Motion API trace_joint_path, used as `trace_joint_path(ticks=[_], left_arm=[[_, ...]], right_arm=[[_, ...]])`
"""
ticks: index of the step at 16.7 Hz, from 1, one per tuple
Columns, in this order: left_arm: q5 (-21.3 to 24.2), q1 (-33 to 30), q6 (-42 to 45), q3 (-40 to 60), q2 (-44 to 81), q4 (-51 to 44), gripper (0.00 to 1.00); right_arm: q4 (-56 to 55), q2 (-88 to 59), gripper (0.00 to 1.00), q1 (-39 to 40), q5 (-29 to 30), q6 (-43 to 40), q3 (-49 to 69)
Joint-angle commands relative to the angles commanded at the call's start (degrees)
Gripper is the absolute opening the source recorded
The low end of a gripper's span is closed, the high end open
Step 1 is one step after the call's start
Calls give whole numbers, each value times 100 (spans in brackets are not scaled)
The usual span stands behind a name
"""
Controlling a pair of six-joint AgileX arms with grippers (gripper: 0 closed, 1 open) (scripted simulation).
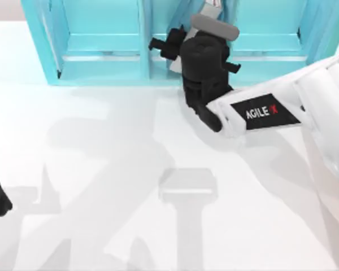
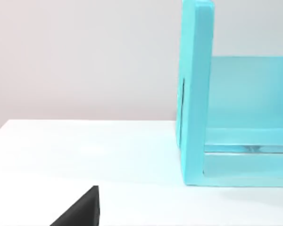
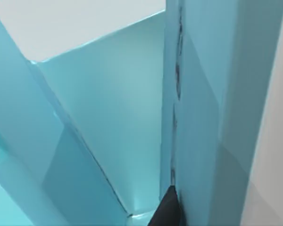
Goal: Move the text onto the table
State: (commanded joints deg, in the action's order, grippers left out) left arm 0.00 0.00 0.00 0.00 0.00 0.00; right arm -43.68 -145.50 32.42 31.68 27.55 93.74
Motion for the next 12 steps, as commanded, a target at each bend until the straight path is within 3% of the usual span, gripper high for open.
trace_joint_path(ticks=[6,12], left_arm=[[0,0,0,0,0,0,100],[0,0,0,0,0,0,100]], right_arm=[[177,201,0,155,66,16,-191],[1167,2121,0,808,729,57,-1240]])
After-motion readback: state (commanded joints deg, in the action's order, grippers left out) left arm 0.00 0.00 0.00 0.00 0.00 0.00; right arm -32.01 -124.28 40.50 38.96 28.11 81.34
